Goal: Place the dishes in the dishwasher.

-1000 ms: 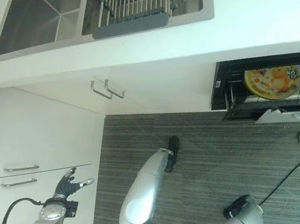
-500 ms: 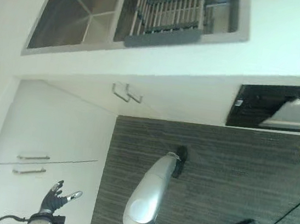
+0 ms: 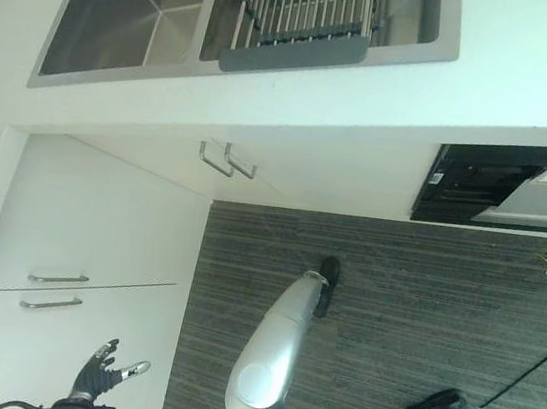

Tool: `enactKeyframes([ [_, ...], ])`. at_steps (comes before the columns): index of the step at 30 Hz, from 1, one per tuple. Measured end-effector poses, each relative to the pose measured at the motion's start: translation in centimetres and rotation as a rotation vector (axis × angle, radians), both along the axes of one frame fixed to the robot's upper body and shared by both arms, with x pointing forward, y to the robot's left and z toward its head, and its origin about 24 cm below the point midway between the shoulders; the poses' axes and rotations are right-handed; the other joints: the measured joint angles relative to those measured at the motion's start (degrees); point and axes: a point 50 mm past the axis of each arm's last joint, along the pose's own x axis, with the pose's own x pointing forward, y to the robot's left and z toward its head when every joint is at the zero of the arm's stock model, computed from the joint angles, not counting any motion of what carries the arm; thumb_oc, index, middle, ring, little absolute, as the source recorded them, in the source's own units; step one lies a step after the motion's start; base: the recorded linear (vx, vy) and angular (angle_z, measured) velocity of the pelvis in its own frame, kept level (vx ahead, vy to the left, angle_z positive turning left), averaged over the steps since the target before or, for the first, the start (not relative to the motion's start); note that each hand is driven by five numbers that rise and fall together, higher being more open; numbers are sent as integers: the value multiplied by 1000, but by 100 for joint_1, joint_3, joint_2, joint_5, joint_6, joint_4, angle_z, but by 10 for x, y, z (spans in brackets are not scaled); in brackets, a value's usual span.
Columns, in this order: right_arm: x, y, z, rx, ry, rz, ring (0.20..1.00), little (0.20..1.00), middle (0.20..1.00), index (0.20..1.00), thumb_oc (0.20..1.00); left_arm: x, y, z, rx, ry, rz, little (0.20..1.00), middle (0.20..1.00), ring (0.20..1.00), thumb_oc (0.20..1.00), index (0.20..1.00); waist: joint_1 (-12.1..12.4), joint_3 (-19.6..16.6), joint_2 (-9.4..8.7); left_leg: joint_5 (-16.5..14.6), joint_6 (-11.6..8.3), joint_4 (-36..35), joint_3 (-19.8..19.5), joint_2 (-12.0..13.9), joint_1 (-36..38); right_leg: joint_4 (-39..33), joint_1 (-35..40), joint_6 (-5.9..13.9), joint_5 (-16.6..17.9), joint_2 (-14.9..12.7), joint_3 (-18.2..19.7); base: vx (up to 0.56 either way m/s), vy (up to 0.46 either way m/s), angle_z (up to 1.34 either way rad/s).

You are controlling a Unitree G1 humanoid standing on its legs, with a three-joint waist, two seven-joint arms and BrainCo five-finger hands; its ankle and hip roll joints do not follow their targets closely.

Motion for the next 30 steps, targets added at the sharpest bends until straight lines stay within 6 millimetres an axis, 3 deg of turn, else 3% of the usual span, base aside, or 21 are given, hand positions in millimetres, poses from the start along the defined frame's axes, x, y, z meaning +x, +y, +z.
enactKeyframes([
  [3, 4, 1, -17, -18, -71, 75, 200, 200, 200, 200, 200, 6, -3, 1, -18, -21, -23, 1000, 1000, 1000, 1000, 1000, -32, 49, -72, 93, -22, -138, -41, 114, 65, -222, 135, -19, 63, 171, -126, -14, 51, -2],
  [7, 14, 18, -36, -52, -103, 218, 200, 200, 200, 200, 200, 17, -9, 3, -39, -59, -59, 1000, 1000, 1000, 1000, 1000, -181, 190, -283, 203, -38, -411, -34, 268, 279, -768, 436, -78, 324, 516, -257, 12, 82, -11],
  [9, 3, 28, -69, -45, -192, 311, 200, 200, 200, 200, 200, 24, -14, 4, -51, -94, -60, 1000, 1000, 1000, 1000, 1000, -181, 207, -362, 206, -40, -585, -57, 344, 535, -1505, 977, -95, 626, 841, -455, 40, 39, -8],
  [11, -7, 35, -107, 33, -178, 313, 200, 200, 200, 200, 200, 29, -17, 4, -58, -110, -75, 1000, 1000, 1000, 1000, 1000, -292, 200, -631, 202, -35, -822, 19, 354, 747, -2143, 1354, -98, 921, 1032, -511, 14, -37, -8],
  [15, -41, 55, -185, 166, -132, 276, 200, 200, 200, 200, 200, 41, -7, 13, -14, -147, -73, 1000, 1000, 1000, 1000, 1000, -493, -19, -1392, 196, 13, -1028, 54, 338, 766, -3243, 1714, -362, 1581, 1403, -546, -91, -75, 2],
  [16, -55, 77, -223, 241, -67, 281, 200, 200, 200, 200, 200, 44, -6, 12, 1, -148, -61, 1000, 1000, 1000, 1000, 1000, -654, -159, -1633, 226, 40, -1153, 43, 316, 883, -3452, 1836, -580, 1812, 1497, -366, -108, -144, 13],
  [17, -63, 96, -248, 296, -29, 287, 200, 200, 200, 200, 200, 47, -6, 12, 8, -145, -58, 1000, 1000, 1000, 1000, 1000, -807, -248, -1747, 278, 60, -1325, -38, 290, 1044, -3412, 1819, -646, 1881, 1581, -20, -150, -227, 18],
  [18, -69, 115, -265, 336, -11, 316, 200, 200, 200, 200, 200, 53, -8, 11, 16, -146, -59, 1000, 1000, 1000, 1000, 1000, -924, -276, -1733, 388, 47, -1663, -157, 346, 1244, -3083, 1700, -528, 1615, 1747, 590, -114, -213, 35],
  [19, -86, 127, -286, 385, 26, 312, 200, 200, 200, 200, 200, 64, -10, 15, 19, -171, -79, 1000, 1000, 1000, 1000, 1000, -1113, -345, -1761, 618, 76, -2100, -334, 340, 1429, -3019, 1590, -452, 1313, 2095, 1210, -172, -270, 63],
  [21, -117, 136, -309, 439, 61, 269, 200, 200, 200, 200, 200, 80, -15, 23, 14, -229, -103, 1000, 1000, 1000, 1000, 1000, -1375, -462, -1640, 1268, 52, -3160, -614, 314, 1868, -3441, 1545, -442, 1114, 2825, 1859, -184, -224, 89],
  [22, -134, 133, -318, 445, 98, 252, 200, 200, 200, 200, 200, 80, -16, 23, 10, -230, -102, 1000, 1000, 1000, 1000, 1000, -1473, -554, -1644, 1365, -30, -3453, -622, 242, 2016, -3721, 1513, -516, 1224, 2951, 1876, -197, -245, 67],
  [25, -155, 122, -331, 425, 195, 232, 200, 200, 200, 200, 200, 52, -27, -1, -71, -128, -41, 1000, 1000, 1000, 1000, 1000, -1571, -921, -1264, 1396, -47, -3951, -499, 510, 2293, -4005, 1730, -659, 1437, 3242, 1729, -174, -227, 14],
  [27, -175, 106, -338, 409, 292, 206, 200, 200, 200, 200, 200, 13, -41, -28, -164, 15, 58, 1000, 1000, 1000, 1000, 1000, -1549, -1246, -946, 1369, -43, -3927, -508, 718, 2436, -4216, 2040, -808, 1459, 3505, 1614, -221, -267, 18],
  [30, -199, 110, -356, 394, 468, 272, 200, 200, 200, 200, 200, -45, -48, -50, -229, 235, 140, 1000, 1000, 1000, 1000, 1000, -1521, -1584, -777, 1042, 46, -3637, -509, 1032, 2392, -4088, 2197, -1119, 1312, 3792, 1393, -254, -134, 37],
])
